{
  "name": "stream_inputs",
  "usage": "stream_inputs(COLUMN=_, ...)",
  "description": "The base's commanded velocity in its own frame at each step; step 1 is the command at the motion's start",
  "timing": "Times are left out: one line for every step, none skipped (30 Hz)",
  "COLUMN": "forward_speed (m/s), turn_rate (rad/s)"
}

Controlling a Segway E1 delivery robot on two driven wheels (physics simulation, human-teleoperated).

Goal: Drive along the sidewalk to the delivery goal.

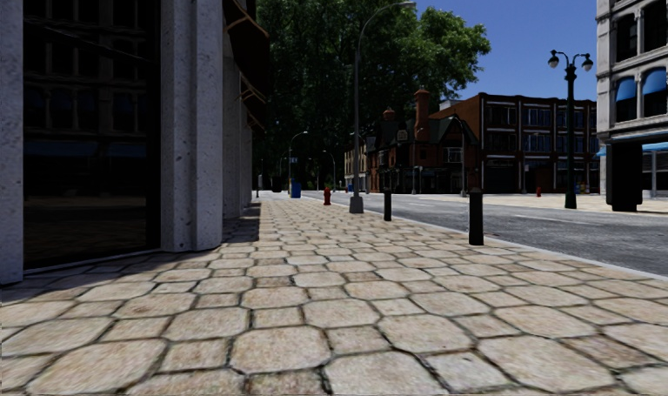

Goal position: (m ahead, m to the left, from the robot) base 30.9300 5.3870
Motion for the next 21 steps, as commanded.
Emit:
stream_inputs(forward_speed=2.0, turn_rate=0.0)
stream_inputs(forward_speed=2.0, turn_rate=0.0)
stream_inputs(forward_speed=2.0, turn_rate=0.0)
stream_inputs(forward_speed=2.0, turn_rate=0.0)
stream_inputs(forward_speed=2.0, turn_rate=0.0)
stream_inputs(forward_speed=2.0, turn_rate=0.0)
stream_inputs(forward_speed=2.0, turn_rate=0.0)
stream_inputs(forward_speed=2.0, turn_rate=0.0)
stream_inputs(forward_speed=2.0, turn_rate=0.0)
stream_inputs(forward_speed=2.0, turn_rate=0.0)
stream_inputs(forward_speed=2.0, turn_rate=0.0)
stream_inputs(forward_speed=2.0, turn_rate=0.0)
stream_inputs(forward_speed=2.0, turn_rate=0.0)
stream_inputs(forward_speed=2.0, turn_rate=0.0)
stream_inputs(forward_speed=2.0, turn_rate=0.0)
stream_inputs(forward_speed=2.0, turn_rate=0.02)
stream_inputs(forward_speed=2.0, turn_rate=0.02)
stream_inputs(forward_speed=2.0, turn_rate=0.04)
stream_inputs(forward_speed=2.0, turn_rate=0.09)
stream_inputs(forward_speed=2.0, turn_rate=0.14)
stream_inputs(forward_speed=2.0, turn_rate=0.21)
